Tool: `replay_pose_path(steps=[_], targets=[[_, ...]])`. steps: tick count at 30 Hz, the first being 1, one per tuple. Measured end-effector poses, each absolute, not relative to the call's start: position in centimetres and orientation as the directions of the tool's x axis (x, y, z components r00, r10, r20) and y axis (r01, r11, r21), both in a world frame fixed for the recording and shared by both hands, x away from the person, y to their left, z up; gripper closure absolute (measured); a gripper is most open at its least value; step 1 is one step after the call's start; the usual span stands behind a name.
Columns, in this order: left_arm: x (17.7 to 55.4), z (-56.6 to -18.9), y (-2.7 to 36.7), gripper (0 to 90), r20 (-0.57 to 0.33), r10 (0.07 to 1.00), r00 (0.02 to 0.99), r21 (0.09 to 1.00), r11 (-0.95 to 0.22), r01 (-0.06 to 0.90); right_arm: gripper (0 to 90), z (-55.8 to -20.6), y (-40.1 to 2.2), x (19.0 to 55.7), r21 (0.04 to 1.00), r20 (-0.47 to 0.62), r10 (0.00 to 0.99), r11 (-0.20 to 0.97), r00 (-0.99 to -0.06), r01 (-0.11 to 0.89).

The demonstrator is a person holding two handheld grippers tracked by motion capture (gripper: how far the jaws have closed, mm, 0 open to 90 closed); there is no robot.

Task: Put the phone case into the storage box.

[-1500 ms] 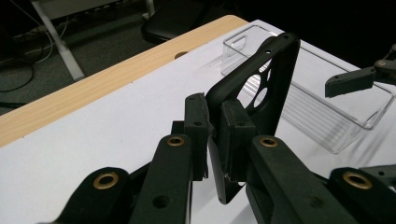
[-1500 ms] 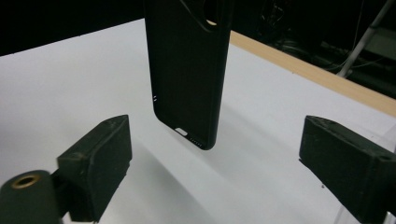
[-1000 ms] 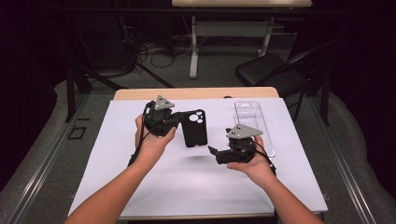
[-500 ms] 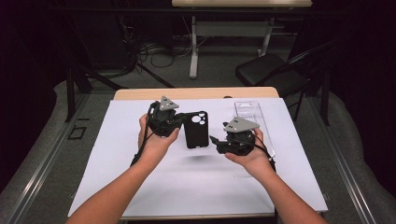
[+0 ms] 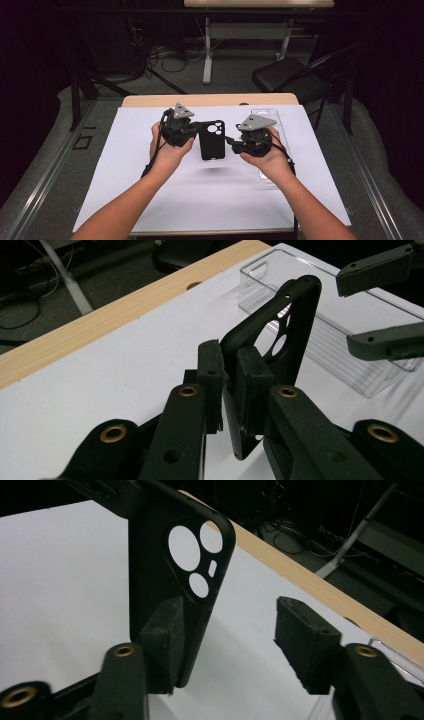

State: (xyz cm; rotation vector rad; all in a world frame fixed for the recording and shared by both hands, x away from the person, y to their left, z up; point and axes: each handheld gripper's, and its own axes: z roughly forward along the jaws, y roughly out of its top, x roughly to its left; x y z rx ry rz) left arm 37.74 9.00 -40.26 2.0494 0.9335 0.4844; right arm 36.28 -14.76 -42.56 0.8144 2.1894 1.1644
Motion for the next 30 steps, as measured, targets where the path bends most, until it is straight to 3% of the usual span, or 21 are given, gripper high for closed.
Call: replay_pose_path(steps=[13, 19, 30], targets=[[37.6, -40.0, 8.9, 83.2, 0.015, 0.759, 0.651, 0.804, -0.396, 0.444, 48.9, -41.0, -14.1, 37.0, 0.832, -0.193, 0.726, 0.478, -0.661, 0.282], [37.6, -40.0, 8.6, 83.2, 0.02, 0.754, 0.656, 0.803, -0.403, 0.439, 57.3, -40.8, -13.7, 37.3, 0.828, -0.192, 0.724, 0.482, -0.663, 0.287], [37.3, -39.9, 8.3, 83.2, 0.036, 0.747, 0.663, 0.804, -0.416, 0.424, 64.7, -40.4, -13.0, 37.8, 0.823, -0.131, 0.728, 0.459, -0.673, 0.336]])
